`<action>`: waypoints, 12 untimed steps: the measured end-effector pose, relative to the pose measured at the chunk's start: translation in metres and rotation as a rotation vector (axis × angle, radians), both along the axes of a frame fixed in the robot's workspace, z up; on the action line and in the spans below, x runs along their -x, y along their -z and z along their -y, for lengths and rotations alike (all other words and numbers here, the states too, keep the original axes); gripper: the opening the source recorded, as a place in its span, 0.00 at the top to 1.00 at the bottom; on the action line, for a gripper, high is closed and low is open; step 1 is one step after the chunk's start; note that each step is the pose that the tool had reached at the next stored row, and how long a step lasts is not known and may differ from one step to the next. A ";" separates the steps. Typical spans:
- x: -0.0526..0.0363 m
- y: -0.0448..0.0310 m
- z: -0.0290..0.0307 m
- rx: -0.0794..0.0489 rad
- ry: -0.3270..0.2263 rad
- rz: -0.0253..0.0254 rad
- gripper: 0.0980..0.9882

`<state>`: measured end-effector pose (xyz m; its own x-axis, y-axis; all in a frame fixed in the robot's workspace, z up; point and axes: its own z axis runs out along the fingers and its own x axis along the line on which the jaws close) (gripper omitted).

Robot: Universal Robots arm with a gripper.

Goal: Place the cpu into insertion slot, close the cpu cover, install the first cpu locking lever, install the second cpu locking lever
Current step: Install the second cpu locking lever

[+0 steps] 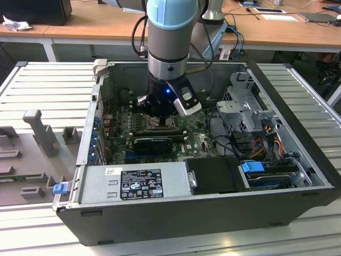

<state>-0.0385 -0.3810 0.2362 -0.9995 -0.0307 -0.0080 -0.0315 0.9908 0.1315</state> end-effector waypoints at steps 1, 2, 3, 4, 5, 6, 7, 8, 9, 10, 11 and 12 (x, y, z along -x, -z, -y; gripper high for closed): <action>0.0038 0.0000 0.0003 0.000 0.000 0.0000 0.99; 0.0074 0.0000 0.0007 0.000 0.000 0.0000 0.99; 0.0126 0.0002 0.0012 0.000 0.000 0.0002 0.99; 0.0185 0.0011 0.0014 0.000 -0.001 0.0002 0.99; 0.0218 0.0041 0.0017 -0.002 -0.004 0.0001 0.99; 0.0231 0.0075 0.0017 -0.004 -0.008 0.0001 0.99; 0.0243 0.0112 0.0017 -0.007 -0.014 0.0001 0.99; 0.0250 0.0130 0.0017 -0.008 -0.017 0.0001 0.99; 0.0256 0.0147 0.0017 -0.009 -0.021 0.0001 0.99; 0.0263 0.0176 0.0017 -0.010 -0.028 0.0001 0.99; 0.0267 0.0208 0.0017 -0.011 -0.035 0.0000 0.99; 0.0269 0.0235 0.0018 -0.012 -0.038 0.0000 0.99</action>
<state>-0.0654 -0.3828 0.2128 -0.9976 -0.0685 -0.0086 -0.0690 0.9872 0.1436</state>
